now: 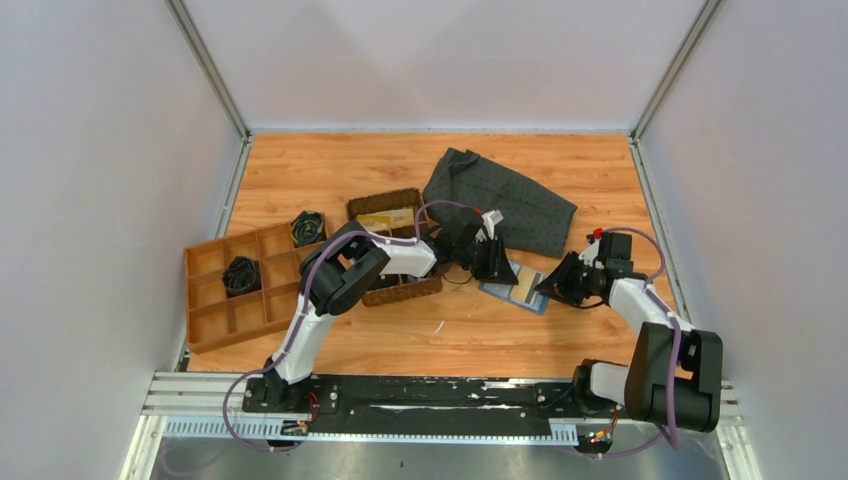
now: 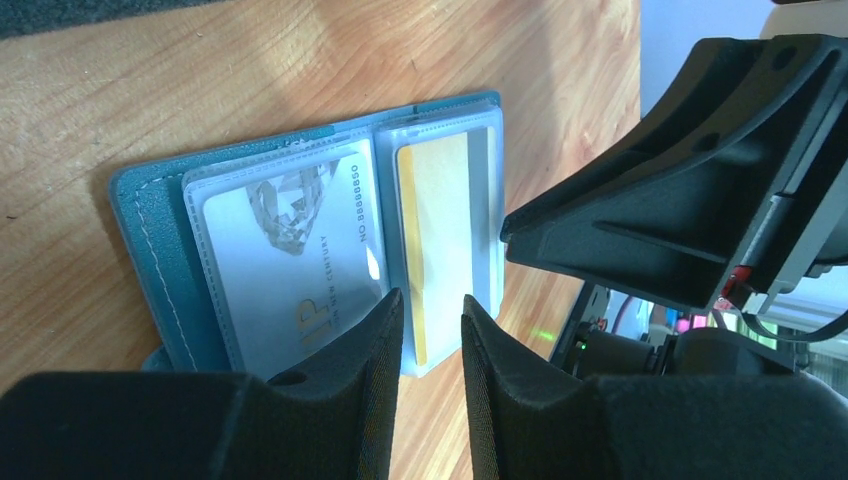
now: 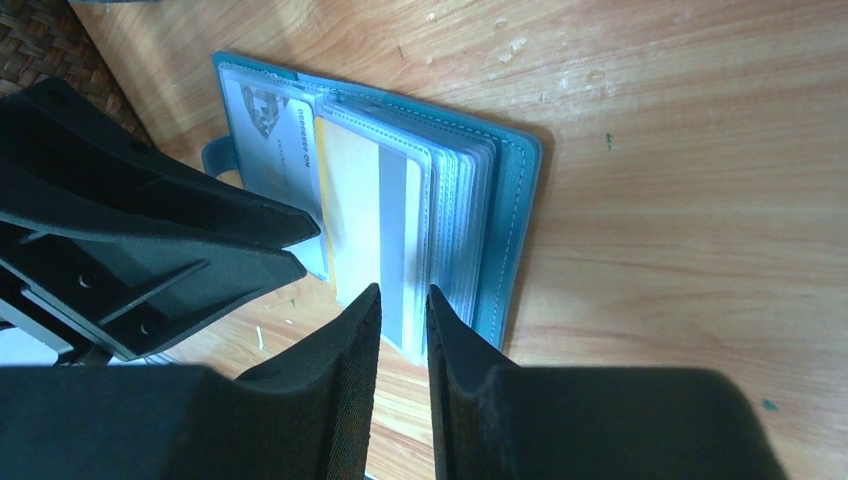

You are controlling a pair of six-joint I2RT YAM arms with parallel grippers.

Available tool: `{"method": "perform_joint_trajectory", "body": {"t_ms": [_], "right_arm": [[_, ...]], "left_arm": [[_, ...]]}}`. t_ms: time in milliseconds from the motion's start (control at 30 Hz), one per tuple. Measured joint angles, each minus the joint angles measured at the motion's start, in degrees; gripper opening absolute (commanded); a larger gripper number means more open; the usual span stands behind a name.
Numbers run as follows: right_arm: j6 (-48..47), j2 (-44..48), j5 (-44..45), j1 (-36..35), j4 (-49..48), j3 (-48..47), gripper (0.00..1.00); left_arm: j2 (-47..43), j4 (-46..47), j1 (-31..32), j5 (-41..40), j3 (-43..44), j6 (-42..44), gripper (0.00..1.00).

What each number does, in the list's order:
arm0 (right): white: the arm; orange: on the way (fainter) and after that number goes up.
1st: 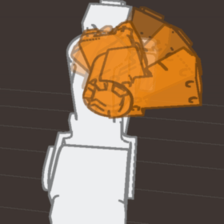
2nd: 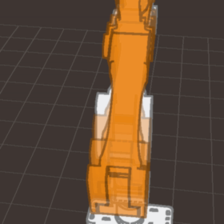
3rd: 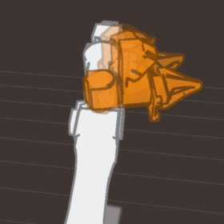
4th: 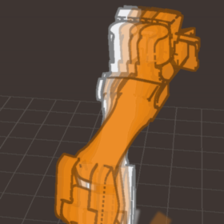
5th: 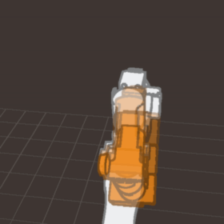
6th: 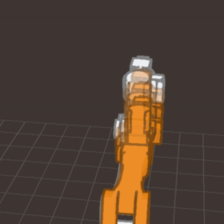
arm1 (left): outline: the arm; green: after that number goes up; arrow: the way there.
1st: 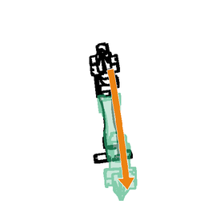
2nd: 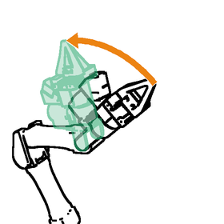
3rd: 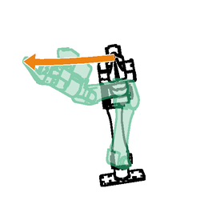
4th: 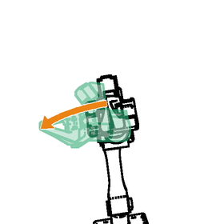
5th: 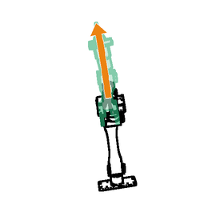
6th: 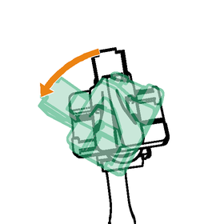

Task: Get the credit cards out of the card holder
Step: Remove the credit card from the card holder.

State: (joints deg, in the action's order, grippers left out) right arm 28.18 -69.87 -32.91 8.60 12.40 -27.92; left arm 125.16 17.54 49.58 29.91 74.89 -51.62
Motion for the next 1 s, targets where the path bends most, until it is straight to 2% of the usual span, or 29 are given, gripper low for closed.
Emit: {"method": "perform_joint_trajectory", "body": {"t_ms": [500, 1000], "right_arm": [[-0.6, 1.9, -0.2, 0.0, 2.2, -1.5, 0.25], [-0.2, -2.8, -1.9, -0.2, -0.9, -1.1, 0.24]], "left_arm": [[0.0, 0.0, 0.0, 0.1, 0.0, 0.0, 0.30], [0.1, -0.1, 0.0, 0.1, -0.3, 0.0, 0.30]]}}
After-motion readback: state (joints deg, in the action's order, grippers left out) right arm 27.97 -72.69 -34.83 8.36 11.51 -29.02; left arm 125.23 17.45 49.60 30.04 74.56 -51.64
